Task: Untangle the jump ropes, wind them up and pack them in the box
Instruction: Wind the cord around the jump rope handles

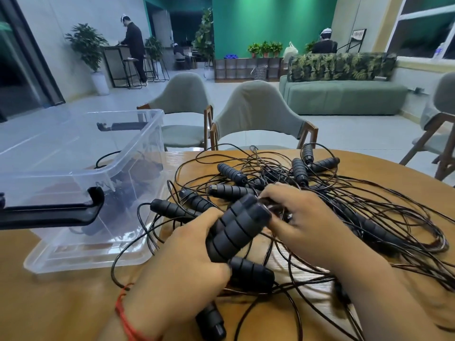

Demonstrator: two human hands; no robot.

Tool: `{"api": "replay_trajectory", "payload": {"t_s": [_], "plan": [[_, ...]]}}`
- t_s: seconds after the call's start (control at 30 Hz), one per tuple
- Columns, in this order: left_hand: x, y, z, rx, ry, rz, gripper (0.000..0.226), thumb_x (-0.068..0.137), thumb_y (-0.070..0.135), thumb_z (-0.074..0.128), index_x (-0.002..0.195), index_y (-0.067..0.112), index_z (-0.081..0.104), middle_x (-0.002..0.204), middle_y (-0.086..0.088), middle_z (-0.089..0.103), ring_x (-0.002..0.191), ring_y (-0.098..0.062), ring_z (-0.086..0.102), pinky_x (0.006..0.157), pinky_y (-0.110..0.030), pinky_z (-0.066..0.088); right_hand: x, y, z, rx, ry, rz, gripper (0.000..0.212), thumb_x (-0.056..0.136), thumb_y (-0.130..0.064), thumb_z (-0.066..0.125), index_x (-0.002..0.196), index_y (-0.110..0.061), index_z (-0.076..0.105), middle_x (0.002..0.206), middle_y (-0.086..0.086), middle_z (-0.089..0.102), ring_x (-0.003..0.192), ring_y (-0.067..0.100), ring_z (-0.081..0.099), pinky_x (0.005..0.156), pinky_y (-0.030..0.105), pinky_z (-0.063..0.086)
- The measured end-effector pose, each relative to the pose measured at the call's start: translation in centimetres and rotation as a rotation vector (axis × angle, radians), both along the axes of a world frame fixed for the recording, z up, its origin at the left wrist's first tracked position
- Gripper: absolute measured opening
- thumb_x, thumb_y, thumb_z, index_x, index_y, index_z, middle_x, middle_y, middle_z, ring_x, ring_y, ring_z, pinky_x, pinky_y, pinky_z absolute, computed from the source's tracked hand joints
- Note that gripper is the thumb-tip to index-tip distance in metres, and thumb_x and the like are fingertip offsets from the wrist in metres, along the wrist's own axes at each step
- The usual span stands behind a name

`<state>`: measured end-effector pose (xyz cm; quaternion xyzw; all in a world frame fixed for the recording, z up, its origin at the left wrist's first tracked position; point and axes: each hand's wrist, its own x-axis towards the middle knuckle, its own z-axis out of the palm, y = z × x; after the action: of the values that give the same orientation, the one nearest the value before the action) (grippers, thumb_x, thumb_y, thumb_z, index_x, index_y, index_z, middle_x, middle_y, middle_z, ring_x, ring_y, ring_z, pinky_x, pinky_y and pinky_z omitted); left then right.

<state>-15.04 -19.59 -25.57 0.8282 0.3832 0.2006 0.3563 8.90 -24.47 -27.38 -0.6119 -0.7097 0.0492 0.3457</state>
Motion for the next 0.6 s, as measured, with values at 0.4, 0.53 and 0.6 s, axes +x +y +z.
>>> {"api": "replay_trajectory", "payload": {"t_s": [0.4,0.53,0.6], "plan": [[2.7,0.7,-1.9,-0.839,-1.160,0.140,0.058,0.067,-0.002,0.057,0.125,-0.008,0.059,0.125,-0.025,0.072,0.121,-0.038,0.070,0.095,-0.054,0.061,-3.1,0.5,-1.2,-0.144,0.174,0.043,0.036,0.114,-0.042,0.040,0.090,-0.027,0.061,0.072,-0.010,0.060,0.070,0.009,0.056,0.065,0.027,0.043],[2.9,0.6,-2.1,-0.856,-1.145,0.122,0.064,0.072,0.005,0.060,0.134,-0.008,0.060,0.129,-0.024,0.071,0.124,-0.038,0.068,0.102,-0.048,0.058,-4.4,0.6,-1.4,-0.183,0.102,0.092,0.036,0.113,-0.045,0.039,0.093,-0.025,0.061,0.079,-0.007,0.066,0.078,0.014,0.063,0.075,0.040,0.049],[2.7,0.4,-2.1,-0.848,-1.124,0.122,0.059,0.071,0.007,0.062,0.129,-0.008,0.066,0.127,-0.026,0.071,0.121,-0.038,0.069,0.101,-0.048,0.058,-4.7,0.6,-1.3,-0.177,0.089,0.102,0.036,0.113,-0.044,0.040,0.089,-0.026,0.058,0.073,-0.008,0.062,0.072,0.014,0.061,0.070,0.041,0.049]]}}
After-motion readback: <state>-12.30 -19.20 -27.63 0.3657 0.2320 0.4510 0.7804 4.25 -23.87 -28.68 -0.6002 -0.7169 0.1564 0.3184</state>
